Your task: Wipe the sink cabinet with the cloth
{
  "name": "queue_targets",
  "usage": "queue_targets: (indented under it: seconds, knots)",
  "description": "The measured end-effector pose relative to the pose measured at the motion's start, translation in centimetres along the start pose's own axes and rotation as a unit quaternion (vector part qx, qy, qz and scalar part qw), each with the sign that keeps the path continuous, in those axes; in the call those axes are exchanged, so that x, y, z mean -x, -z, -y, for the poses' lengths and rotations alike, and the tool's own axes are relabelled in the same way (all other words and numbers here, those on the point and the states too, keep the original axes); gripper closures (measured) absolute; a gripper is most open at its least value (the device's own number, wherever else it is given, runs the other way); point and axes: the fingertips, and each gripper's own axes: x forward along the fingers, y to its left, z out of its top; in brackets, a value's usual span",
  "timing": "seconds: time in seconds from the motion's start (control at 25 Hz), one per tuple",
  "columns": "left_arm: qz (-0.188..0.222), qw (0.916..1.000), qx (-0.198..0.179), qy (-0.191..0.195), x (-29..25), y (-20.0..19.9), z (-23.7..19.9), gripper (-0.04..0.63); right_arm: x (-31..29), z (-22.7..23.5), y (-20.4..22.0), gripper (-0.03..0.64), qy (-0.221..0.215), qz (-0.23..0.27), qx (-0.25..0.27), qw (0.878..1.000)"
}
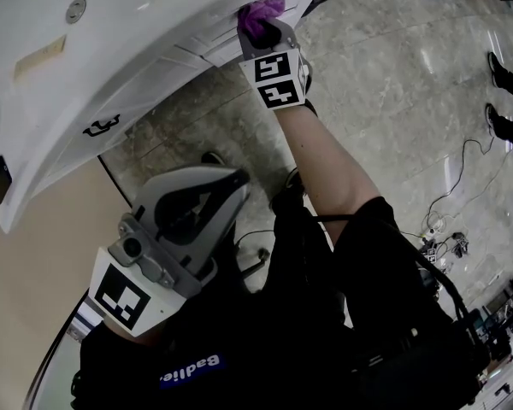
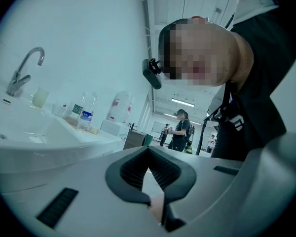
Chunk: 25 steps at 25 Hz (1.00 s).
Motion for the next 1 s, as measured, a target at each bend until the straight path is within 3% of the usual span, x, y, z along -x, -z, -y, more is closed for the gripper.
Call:
queue_targets:
  seconds: [0.2, 0.48, 0.8, 0.92, 1.0]
  knots:
    - [0.002, 1.0, 0.003, -0.002, 0.6, 0.1, 0.2, 0.606, 0.2, -1.8, -0.2, 0.523, -0.009, 0.007, 0.007, 1.0]
    - [0.001, 1.0, 0.004, -0.009, 1.5, 0.3, 0.4, 0.606, -0.4, -6.9, -0.1, 0.529, -0.059, 0.005, 0.031, 0.998]
    - [0.007, 0.9999, 0.008, -0.011, 1.8, 0.1, 0.7, 0.606, 0.5, -13.6, 0.9, 0.529, -0.158, -0.006, 0.082, 0.984]
    - [0.009, 0.9999, 0.01, -0.006, 1.4, 0.2, 1.0, 0.606, 1.8, -13.3, 1.7, 0.529, -0.171, -0.002, 0.088, 0.981]
    - [0.012, 0.9999, 0.012, -0.003, 1.1, 0.1, 1.2, 0.606, 2.8, -11.0, 2.4, 0.529, -0.164, 0.002, 0.058, 0.985]
